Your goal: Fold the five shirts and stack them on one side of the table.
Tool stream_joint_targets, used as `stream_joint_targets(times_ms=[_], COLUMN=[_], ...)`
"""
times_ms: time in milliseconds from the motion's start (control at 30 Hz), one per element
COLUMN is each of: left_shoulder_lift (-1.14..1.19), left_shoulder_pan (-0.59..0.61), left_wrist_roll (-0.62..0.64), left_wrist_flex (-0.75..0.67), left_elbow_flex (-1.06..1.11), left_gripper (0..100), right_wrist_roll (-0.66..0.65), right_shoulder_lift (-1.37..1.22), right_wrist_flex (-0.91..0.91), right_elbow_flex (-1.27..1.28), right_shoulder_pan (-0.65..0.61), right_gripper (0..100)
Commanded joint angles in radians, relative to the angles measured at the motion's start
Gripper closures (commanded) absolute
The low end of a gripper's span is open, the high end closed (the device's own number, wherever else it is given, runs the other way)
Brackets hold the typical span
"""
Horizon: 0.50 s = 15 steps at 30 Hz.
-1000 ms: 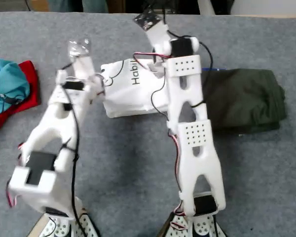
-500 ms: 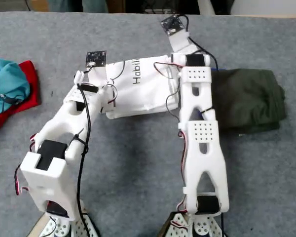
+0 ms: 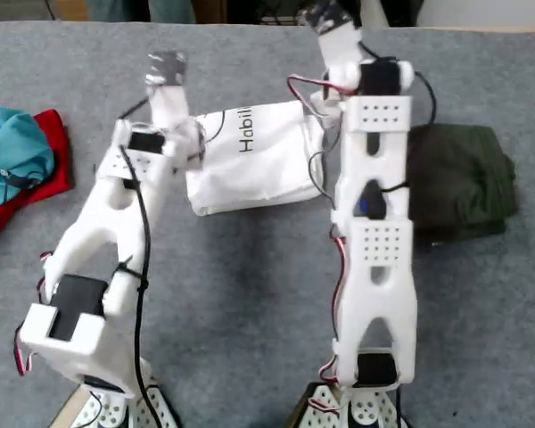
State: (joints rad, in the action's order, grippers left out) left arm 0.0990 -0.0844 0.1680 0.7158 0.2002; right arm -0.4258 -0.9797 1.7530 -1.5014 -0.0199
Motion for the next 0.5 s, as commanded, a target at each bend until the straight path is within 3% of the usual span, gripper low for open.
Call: stream_joint_targets(times_ms=[0, 200, 467], left_shoulder_lift=[0.044, 0.454, 0.937], left_shoulder_pan=[0.022, 0.028, 0.008], left_wrist_roll=[0.071, 0.150, 0.158], left_wrist_flex=[-0.112, -0.087, 0.259], left_elbow_flex=[-0.113, -0.443, -1.121], left_gripper=[90, 91, 96], right_wrist_roll=[0.037, 0.057, 0.072], right_shoulder_lift=[0.219, 0.318, 0.265], right_wrist_flex=[0.015, -0.048, -0.190], right_elbow_flex=[0.234, 0.671, 0.964], right_shoulder_pan=[-0.017, -0.123, -0.009], right_gripper=[98.4, 98.4, 98.4])
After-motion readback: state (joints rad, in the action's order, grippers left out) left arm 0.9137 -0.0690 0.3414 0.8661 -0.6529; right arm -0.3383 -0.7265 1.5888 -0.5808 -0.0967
